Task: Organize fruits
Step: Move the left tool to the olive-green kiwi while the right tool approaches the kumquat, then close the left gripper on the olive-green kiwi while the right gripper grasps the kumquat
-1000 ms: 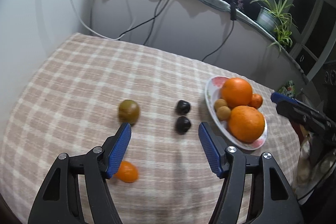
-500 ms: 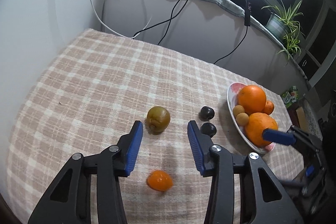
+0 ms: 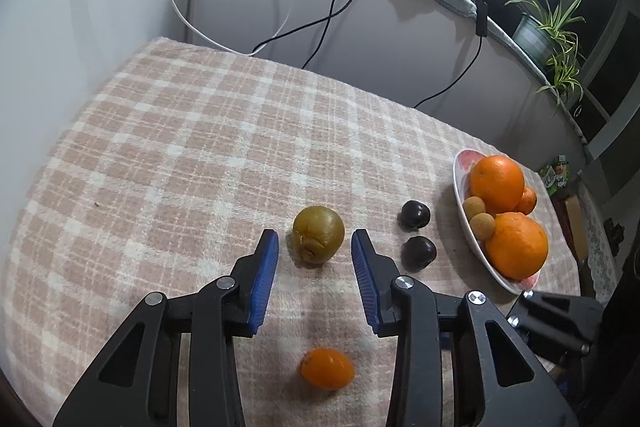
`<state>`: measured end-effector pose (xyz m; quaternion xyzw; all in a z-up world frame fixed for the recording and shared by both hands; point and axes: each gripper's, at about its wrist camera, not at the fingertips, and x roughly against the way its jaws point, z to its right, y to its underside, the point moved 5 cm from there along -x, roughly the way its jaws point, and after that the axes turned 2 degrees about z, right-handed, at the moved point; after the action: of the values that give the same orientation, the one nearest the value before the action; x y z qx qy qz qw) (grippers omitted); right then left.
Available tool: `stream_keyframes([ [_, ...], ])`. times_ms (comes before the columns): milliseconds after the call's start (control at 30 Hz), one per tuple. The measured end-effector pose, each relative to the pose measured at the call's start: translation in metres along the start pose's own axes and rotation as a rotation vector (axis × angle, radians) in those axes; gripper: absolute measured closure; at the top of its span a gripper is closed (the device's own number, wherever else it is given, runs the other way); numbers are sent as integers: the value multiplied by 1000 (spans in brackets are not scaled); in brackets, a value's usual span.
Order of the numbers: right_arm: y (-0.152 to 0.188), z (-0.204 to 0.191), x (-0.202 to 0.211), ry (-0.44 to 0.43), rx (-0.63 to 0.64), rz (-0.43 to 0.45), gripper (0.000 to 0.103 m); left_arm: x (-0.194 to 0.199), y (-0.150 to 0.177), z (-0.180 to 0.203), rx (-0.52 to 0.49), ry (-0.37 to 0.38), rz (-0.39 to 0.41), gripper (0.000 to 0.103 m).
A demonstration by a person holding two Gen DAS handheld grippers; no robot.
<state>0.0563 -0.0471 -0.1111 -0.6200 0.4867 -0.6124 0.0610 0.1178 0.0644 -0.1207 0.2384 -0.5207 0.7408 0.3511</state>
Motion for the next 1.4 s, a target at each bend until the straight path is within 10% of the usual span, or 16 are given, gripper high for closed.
stream_keyframes([
  [1400, -7, -2, -49, 6, 24, -55, 80, -22, 1, 0, 6, 25, -36, 78],
])
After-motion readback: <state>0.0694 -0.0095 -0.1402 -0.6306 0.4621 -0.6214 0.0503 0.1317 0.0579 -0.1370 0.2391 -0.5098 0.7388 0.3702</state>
